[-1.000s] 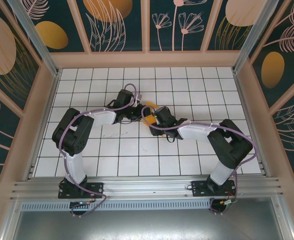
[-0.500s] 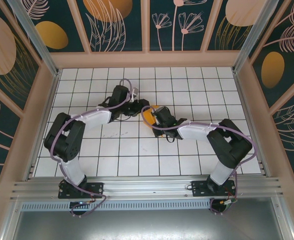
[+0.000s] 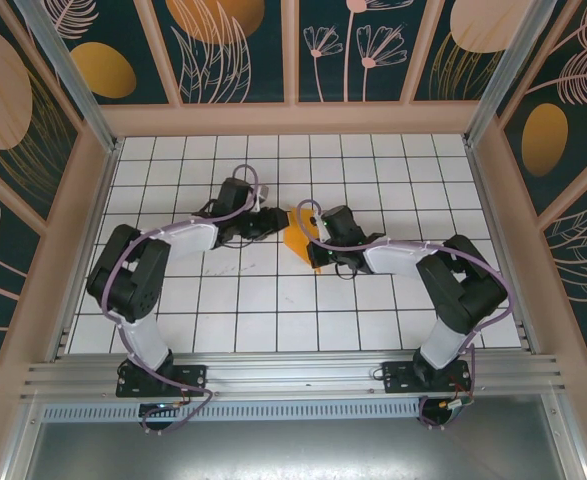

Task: Fold a paper plane with a square sheet of paper (fold left side to right side)
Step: Fourth fold the wing at the center of the table.

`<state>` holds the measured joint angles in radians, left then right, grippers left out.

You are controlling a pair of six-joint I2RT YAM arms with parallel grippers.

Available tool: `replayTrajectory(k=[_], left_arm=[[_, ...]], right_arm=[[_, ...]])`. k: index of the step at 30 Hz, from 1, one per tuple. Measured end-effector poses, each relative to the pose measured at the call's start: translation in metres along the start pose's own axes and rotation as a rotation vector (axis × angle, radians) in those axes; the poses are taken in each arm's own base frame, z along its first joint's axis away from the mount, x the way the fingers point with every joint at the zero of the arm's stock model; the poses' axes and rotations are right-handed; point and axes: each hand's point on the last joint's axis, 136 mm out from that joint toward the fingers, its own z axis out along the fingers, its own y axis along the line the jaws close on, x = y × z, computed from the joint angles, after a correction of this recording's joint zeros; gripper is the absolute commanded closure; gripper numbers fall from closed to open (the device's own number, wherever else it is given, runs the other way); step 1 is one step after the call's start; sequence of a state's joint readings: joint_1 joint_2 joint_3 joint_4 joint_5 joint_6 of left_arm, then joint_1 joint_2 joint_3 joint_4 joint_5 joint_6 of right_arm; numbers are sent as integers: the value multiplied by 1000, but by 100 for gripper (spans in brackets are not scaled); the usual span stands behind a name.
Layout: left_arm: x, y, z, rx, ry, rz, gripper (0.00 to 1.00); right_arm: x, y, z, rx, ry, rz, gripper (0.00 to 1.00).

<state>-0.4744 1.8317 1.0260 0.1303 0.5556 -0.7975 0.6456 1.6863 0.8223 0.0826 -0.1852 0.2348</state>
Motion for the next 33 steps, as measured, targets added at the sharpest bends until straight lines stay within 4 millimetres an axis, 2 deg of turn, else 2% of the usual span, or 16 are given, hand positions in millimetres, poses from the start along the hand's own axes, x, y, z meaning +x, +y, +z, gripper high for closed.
replayTrajectory(k=[3,7,21,28,33], left_arm=[[13,6,16,-9,49,-7,60],[16,5,27,-9,71,-2,60],[14,13,45,-21,92,-14,58],[11,10,49,-15,91,-10,54],[13,17,55,-32,103,-22,53]], right_arm=[[4,0,0,-36,6,27,98],[7,1,0,-79,9,63,99],[5,3,1,-156,3,125,100],[10,2,5,-168,22,141,99],[10,1,6,-170,23,154,99]])
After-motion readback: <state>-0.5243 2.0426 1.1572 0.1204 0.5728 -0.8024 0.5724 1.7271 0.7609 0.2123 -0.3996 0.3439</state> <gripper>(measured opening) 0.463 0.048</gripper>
